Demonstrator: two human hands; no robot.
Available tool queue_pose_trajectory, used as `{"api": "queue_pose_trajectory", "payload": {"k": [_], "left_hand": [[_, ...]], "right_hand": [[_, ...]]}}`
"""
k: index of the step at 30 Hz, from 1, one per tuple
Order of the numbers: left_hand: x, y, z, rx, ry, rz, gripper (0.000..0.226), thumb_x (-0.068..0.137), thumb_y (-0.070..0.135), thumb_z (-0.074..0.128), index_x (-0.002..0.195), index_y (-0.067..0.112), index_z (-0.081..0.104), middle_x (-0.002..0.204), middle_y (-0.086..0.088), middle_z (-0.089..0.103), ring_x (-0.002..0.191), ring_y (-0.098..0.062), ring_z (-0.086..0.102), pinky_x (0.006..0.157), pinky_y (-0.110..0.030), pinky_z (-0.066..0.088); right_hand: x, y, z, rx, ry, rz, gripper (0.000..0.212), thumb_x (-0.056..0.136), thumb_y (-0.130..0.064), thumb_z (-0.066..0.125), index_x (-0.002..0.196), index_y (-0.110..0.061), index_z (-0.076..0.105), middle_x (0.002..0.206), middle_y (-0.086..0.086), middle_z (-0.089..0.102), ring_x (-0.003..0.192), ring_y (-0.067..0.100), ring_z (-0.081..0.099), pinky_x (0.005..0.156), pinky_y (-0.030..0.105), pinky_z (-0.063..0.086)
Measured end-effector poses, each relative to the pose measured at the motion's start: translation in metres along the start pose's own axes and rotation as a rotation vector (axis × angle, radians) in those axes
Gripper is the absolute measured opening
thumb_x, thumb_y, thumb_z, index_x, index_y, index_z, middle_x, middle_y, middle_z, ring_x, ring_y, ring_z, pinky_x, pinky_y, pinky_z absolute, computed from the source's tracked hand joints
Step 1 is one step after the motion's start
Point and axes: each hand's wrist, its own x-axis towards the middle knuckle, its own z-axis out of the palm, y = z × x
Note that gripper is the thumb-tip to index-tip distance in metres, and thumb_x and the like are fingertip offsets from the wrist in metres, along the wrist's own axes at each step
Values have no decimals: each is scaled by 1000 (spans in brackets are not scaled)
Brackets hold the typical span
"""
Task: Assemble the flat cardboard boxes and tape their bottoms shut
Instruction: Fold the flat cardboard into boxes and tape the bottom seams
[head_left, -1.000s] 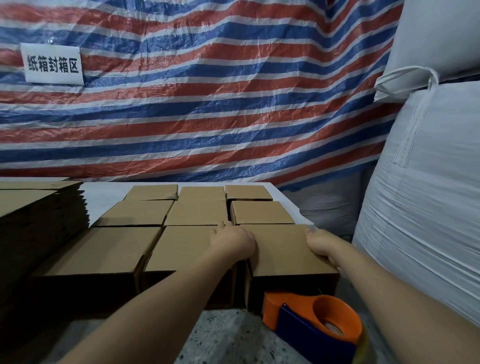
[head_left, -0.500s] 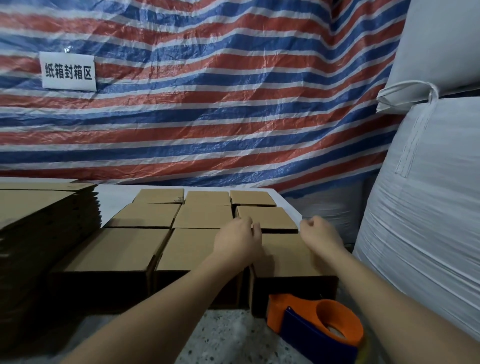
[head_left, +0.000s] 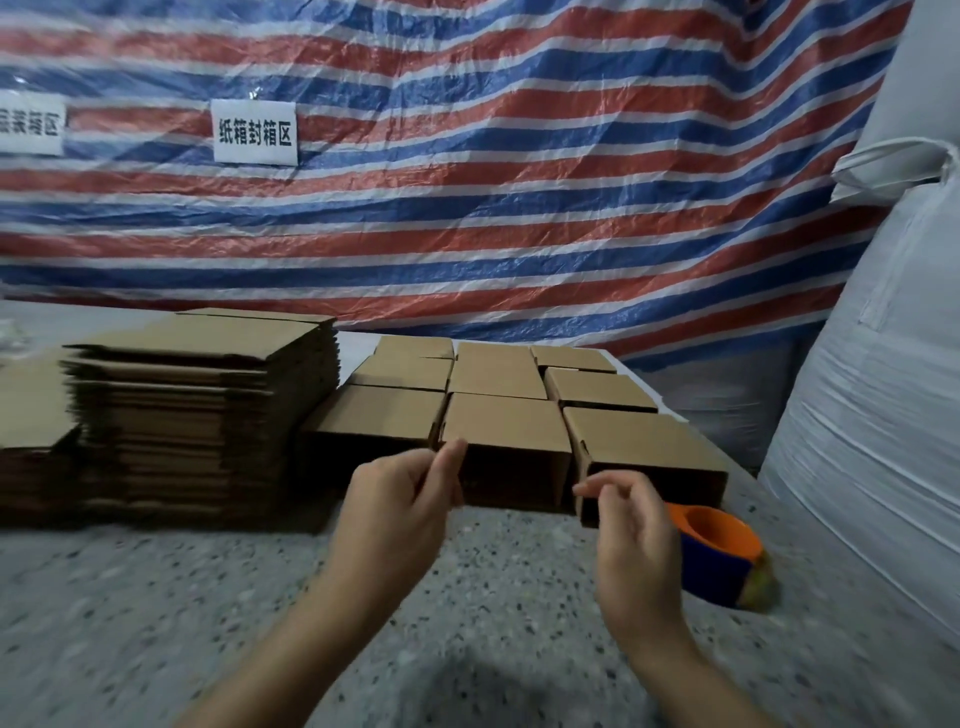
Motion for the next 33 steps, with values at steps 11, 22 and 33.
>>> {"api": "queue_pose_trajectory", "payload": {"k": [11, 22, 33], "left_hand": [[97, -61, -84, 598, 212, 196, 37, 93, 26, 63, 126, 11, 58, 114, -16, 67, 101, -37, 63, 87, -48, 51], [173, -84, -97, 1357, -320, -397, 37, 98, 27, 44, 129, 8, 47, 122, -16, 58, 109, -33, 56, 92, -41, 48], [159, -65, -98, 1323, -258, -208, 21, 97, 7, 43, 113, 8, 57, 95, -8, 59, 89, -29, 61, 83, -36, 48]], "right_hand": [[23, 1, 57, -22, -80, -74, 23, 101, -6, 48, 87, -18, 62, 59, -11, 52, 48, 3, 41, 48, 15, 31], [119, -2, 133, -219, -86, -294, 14, 97, -7, 51, 90, -6, 63, 84, 1, 63, 81, 12, 56, 71, 20, 44], [139, 0, 154, -220, -84, -183, 18, 96, -8, 49, 85, -5, 62, 77, 3, 62, 76, 18, 57, 70, 35, 47]]}}
